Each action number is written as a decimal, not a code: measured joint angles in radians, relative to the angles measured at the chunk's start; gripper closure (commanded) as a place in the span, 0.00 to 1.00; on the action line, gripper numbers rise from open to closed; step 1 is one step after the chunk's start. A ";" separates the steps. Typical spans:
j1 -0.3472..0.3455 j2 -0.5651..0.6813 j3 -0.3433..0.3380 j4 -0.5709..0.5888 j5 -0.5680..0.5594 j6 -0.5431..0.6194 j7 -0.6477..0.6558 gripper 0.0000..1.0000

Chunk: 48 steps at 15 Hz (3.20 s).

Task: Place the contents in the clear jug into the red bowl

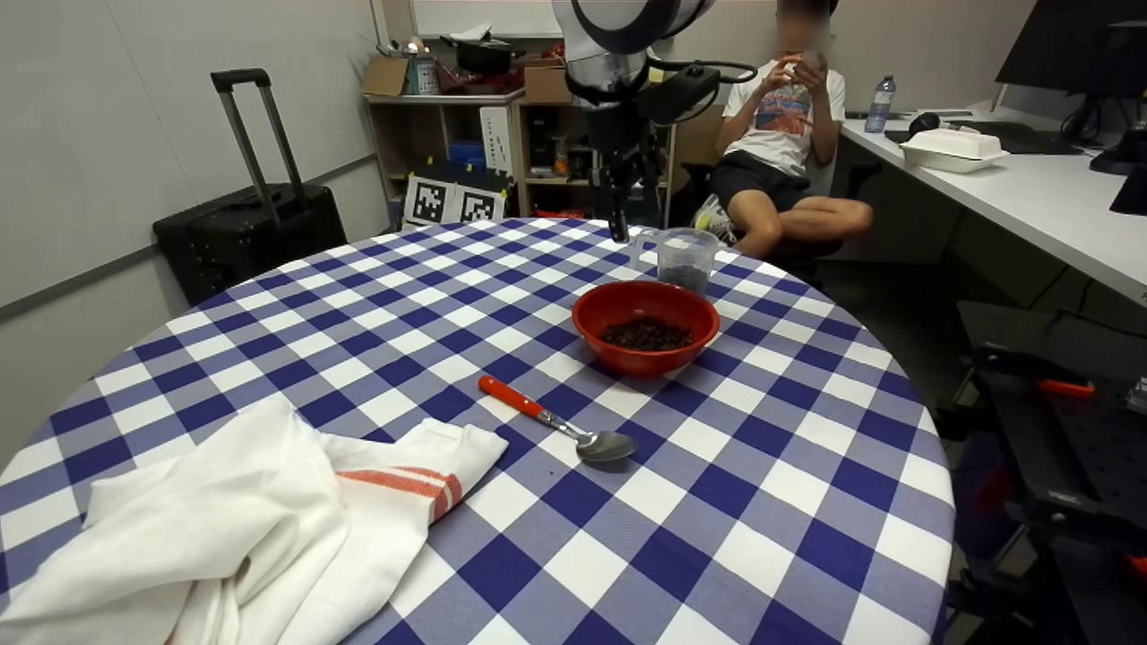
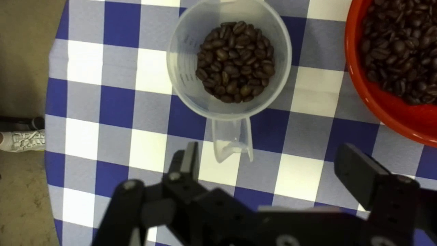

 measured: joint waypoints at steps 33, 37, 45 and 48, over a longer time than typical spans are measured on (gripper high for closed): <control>0.004 0.027 0.021 0.119 -0.026 -0.198 -0.197 0.94; 0.013 -0.078 0.054 0.099 -0.022 -0.265 -0.297 0.94; -0.014 -0.302 0.139 -0.010 0.176 -0.505 -0.628 0.94; -0.014 -0.341 0.146 -0.028 0.222 -0.601 -0.759 0.94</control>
